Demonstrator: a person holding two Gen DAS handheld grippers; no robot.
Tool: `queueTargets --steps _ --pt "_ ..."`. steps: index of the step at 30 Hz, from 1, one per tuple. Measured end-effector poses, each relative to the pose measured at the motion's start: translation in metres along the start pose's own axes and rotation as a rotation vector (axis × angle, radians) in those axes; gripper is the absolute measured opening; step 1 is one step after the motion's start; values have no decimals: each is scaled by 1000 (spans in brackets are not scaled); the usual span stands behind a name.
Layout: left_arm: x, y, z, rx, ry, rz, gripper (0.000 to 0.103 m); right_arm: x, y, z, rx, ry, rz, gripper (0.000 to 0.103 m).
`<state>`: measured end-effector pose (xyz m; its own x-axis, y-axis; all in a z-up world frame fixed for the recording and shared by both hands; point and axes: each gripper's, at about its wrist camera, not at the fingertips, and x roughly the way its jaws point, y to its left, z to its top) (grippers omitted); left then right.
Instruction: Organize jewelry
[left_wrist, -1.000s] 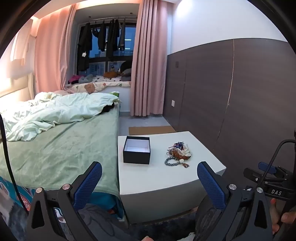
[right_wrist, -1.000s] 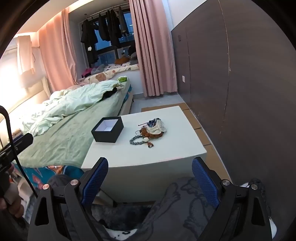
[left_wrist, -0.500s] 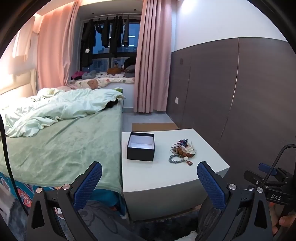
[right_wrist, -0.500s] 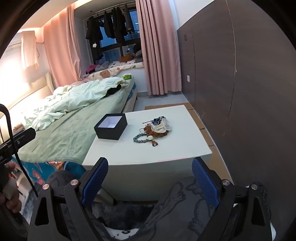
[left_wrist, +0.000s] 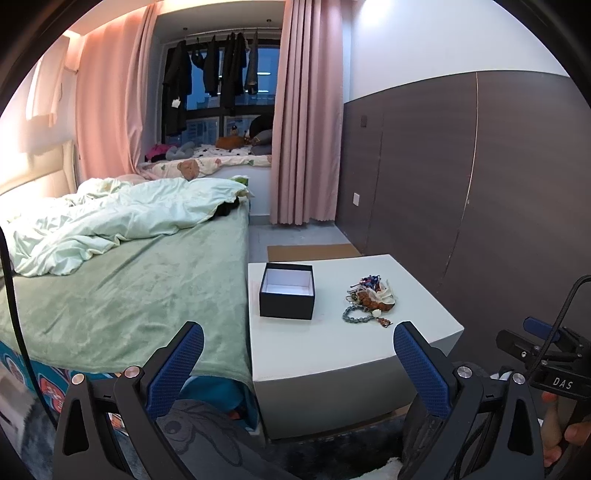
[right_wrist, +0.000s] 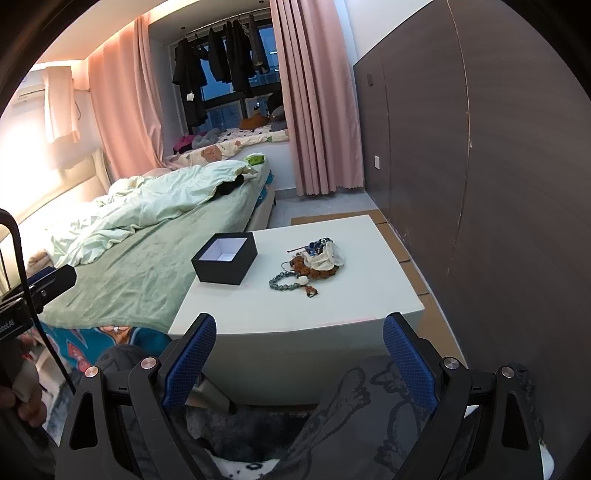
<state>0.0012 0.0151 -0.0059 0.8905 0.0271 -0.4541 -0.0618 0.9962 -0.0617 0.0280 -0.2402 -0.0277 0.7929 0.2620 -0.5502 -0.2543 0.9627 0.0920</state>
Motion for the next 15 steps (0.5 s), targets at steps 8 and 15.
queueTargets --steps 8,15 --pt "0 -2 -3 -3 1 -10 103 -1 -1 1 1 -6 2 92" --pt "2 -6 0 -4 2 -7 103 -5 0 0 6 -10 7 92"
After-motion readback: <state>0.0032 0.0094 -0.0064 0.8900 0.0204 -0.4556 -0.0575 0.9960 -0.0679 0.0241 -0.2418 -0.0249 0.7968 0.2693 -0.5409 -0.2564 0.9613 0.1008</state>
